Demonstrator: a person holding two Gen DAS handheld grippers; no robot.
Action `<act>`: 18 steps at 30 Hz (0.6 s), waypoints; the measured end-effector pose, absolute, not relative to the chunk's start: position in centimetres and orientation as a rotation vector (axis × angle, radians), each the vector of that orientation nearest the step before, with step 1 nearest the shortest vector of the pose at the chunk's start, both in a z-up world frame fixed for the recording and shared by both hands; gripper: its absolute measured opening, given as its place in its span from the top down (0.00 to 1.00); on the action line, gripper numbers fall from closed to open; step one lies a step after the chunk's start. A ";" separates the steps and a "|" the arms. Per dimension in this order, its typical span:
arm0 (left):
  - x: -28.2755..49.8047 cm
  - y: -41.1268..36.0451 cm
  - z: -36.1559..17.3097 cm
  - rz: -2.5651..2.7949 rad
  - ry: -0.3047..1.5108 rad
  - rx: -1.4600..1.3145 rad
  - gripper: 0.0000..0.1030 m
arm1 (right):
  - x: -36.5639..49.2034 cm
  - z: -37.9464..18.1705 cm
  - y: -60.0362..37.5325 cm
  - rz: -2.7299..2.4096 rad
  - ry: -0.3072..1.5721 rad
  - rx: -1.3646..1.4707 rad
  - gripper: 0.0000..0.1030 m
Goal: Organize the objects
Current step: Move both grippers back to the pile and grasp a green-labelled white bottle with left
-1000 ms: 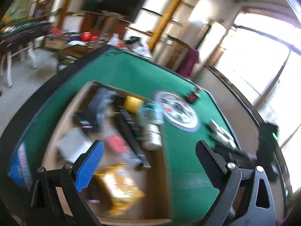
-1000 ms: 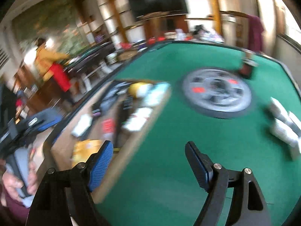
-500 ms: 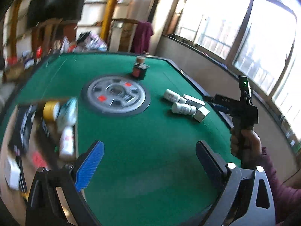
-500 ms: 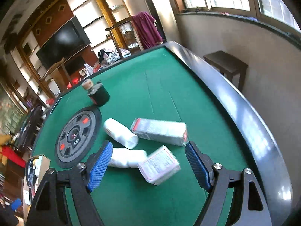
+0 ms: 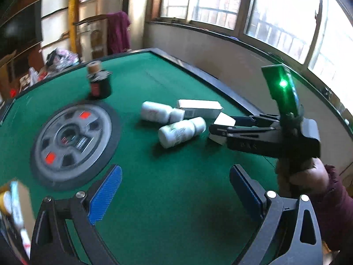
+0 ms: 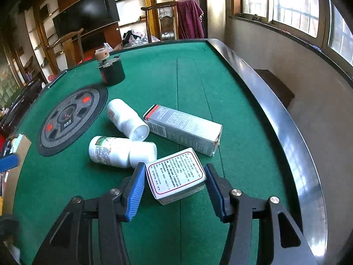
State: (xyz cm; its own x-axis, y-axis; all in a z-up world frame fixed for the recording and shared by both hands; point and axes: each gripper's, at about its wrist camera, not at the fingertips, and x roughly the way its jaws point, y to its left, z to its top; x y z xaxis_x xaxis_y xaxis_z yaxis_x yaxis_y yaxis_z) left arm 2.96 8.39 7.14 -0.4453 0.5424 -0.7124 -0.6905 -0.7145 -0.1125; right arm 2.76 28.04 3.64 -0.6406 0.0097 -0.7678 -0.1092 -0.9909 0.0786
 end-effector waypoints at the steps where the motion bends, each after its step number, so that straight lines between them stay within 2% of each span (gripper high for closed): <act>1: 2.7 9.3 7.3 2.172 0.289 -0.947 0.05 | 3.0 3.6 28.4 2.777 0.185 -1.297 0.44; 5: 0.9 12.6 7.1 2.088 0.390 -0.902 0.05 | 4.0 3.6 30.7 2.774 0.319 -1.290 0.44; 11: -1.8 17.4 3.0 1.973 0.598 -0.977 0.05 | 4.3 3.4 33.6 2.766 0.602 -1.292 0.43; 14: -2.5 18.7 2.1 1.960 0.605 -0.987 0.06 | 4.3 3.3 33.9 2.759 0.652 -1.309 0.41; 16: -3.0 19.5 1.8 1.959 0.577 -1.005 0.12 | 4.2 3.2 33.7 2.753 0.645 -1.319 0.41; 17: -3.1 19.8 1.5 1.962 0.572 -1.019 0.23 | 4.1 3.2 33.5 2.752 0.632 -1.323 0.41; 18: -3.1 20.2 1.2 1.968 0.588 -1.036 0.38 | 4.1 3.2 33.3 2.751 0.614 -1.330 0.41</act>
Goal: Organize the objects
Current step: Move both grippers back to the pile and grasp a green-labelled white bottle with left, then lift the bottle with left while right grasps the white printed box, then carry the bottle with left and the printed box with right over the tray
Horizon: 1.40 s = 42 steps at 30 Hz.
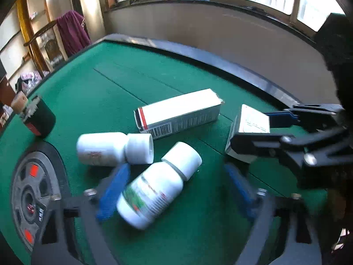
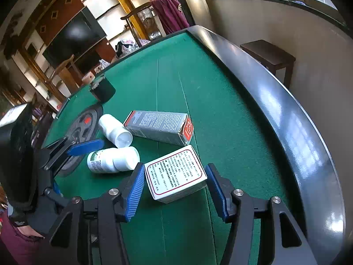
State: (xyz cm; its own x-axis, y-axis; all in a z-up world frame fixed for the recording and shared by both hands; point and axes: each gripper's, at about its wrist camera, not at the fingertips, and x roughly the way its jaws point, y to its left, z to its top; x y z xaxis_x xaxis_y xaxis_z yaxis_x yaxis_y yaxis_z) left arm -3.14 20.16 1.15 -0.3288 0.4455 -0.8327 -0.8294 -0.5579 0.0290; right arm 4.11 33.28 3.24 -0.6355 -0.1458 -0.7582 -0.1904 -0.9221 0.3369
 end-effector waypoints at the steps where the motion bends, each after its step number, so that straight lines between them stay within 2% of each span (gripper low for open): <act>1: -3.0 20.2 1.0 1.961 0.581 -1.036 0.45 | 4.0 3.2 33.1 2.749 0.607 -1.332 0.40; 2: -3.1 20.0 1.2 1.954 0.562 -1.040 0.67 | 4.0 3.2 33.0 2.747 0.594 -1.337 0.40; 3: -3.0 19.7 1.3 1.952 0.552 -1.050 0.68 | 4.0 3.1 32.9 2.746 0.585 -1.339 0.40; 8: -2.2 19.1 1.2 1.963 0.553 -1.062 0.68 | 3.9 2.7 32.5 2.729 0.556 -1.359 0.39; 10: -2.4 19.2 1.0 1.974 0.540 -1.063 0.60 | 3.9 2.7 32.4 2.722 0.536 -1.356 0.39; 11: -2.4 19.3 0.9 1.984 0.533 -1.063 0.50 | 3.9 2.7 32.3 2.722 0.529 -1.354 0.39; 13: -2.0 19.3 0.6 2.013 0.513 -1.049 0.48 | 3.9 2.6 32.1 2.723 0.512 -1.350 0.39; 14: -1.8 19.3 0.6 2.024 0.511 -1.053 0.50 | 3.9 2.6 32.0 2.724 0.497 -1.348 0.40; 15: -1.8 19.1 0.7 2.031 0.501 -1.064 0.65 | 3.8 2.6 31.9 2.722 0.479 -1.344 0.41; 16: -1.6 18.8 0.8 2.047 0.493 -1.073 0.68 | 3.8 2.6 31.8 2.722 0.463 -1.341 0.43; 17: -1.6 18.5 1.0 2.049 0.474 -1.083 0.68 | 3.8 2.5 31.7 2.721 0.441 -1.336 0.48; 21: 0.1 15.4 2.3 2.098 0.384 -1.077 0.68 | 3.8 2.5 31.4 2.718 0.380 -1.320 0.49; 29: 5.9 6.6 6.6 2.194 0.126 -1.022 0.68 | 3.9 2.7 31.7 2.747 0.405 -1.283 0.51; 36: 10.0 -5.7 9.8 2.380 -0.028 -0.973 0.68 | 4.7 3.9 30.0 2.825 0.426 -1.239 0.51; 40: 10.7 -13.1 9.8 2.523 -0.088 -1.006 0.68 | 6.4 5.7 26.3 2.941 0.511 -1.265 0.51; 42: 10.6 -16.4 9.4 2.599 -0.112 -1.045 0.68 | 7.0 7.2 23.7 3.008 0.495 -1.268 0.51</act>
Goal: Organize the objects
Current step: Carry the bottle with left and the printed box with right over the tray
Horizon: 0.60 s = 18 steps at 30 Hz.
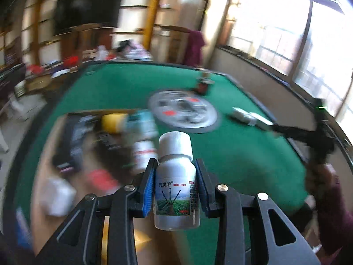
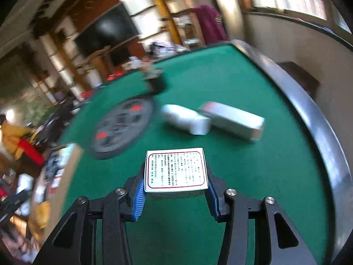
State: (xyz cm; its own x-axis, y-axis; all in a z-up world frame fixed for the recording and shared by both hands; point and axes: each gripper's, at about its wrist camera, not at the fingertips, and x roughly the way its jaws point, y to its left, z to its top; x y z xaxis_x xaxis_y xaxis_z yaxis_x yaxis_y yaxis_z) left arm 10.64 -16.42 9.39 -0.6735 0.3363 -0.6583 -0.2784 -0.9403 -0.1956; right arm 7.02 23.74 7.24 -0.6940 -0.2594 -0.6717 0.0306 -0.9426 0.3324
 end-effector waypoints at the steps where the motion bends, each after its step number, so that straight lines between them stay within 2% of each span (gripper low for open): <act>1: 10.5 -17.8 9.1 2.633 -0.123 -1.068 0.68 | 7.2 8.2 22.3 -2.693 -0.425 1.121 0.51; 7: 9.8 -24.1 5.9 2.687 -0.297 -1.216 0.68 | 7.1 12.7 13.5 -2.522 -0.322 1.035 0.51; 12: 8.4 -25.1 4.4 2.687 -0.302 -1.256 0.68 | 5.9 13.6 5.8 -2.408 -0.234 1.043 0.51; 18: 7.0 -24.6 3.5 2.697 -0.257 -1.288 0.68 | 3.0 11.0 -3.6 -2.282 -0.139 1.144 0.51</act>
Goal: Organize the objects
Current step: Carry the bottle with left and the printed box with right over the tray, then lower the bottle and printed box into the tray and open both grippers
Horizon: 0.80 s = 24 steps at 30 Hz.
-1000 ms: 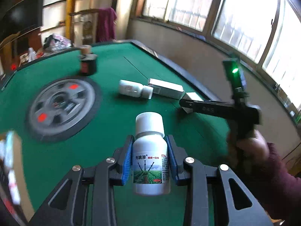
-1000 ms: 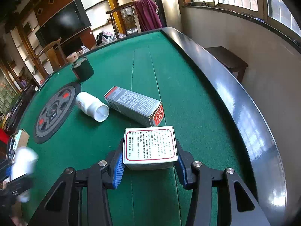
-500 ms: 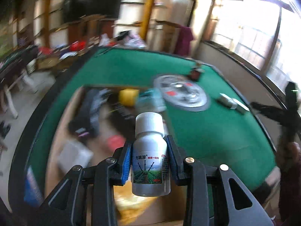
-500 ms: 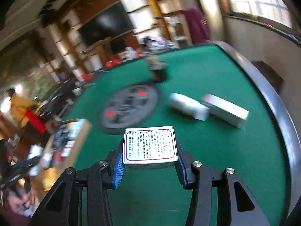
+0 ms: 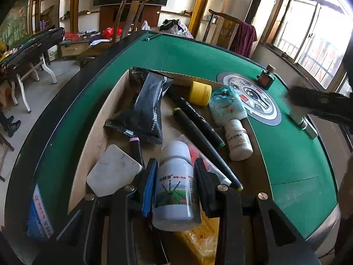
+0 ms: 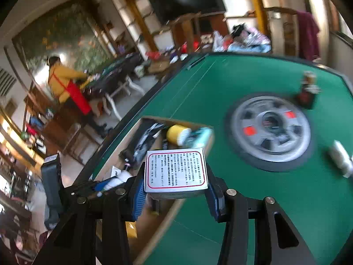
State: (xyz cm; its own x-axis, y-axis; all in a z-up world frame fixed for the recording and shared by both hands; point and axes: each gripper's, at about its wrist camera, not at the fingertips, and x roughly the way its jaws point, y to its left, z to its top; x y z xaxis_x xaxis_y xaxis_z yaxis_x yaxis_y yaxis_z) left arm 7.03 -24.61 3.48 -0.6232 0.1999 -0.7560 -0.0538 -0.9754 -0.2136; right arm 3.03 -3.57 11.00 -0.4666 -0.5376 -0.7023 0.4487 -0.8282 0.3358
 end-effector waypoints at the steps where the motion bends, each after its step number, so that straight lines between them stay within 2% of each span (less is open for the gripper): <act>1: 7.0 -24.6 3.4 2.699 -0.266 -1.289 0.68 | 2.6 10.3 -5.0 -2.265 -0.118 1.165 0.50; 9: 7.3 -25.6 2.1 2.678 -0.367 -1.277 0.68 | -2.2 5.1 -14.2 -2.162 0.022 1.327 0.51; 24: 7.8 -26.2 1.9 2.658 -0.439 -1.250 0.67 | -3.9 3.7 -16.9 -2.176 0.131 1.374 0.50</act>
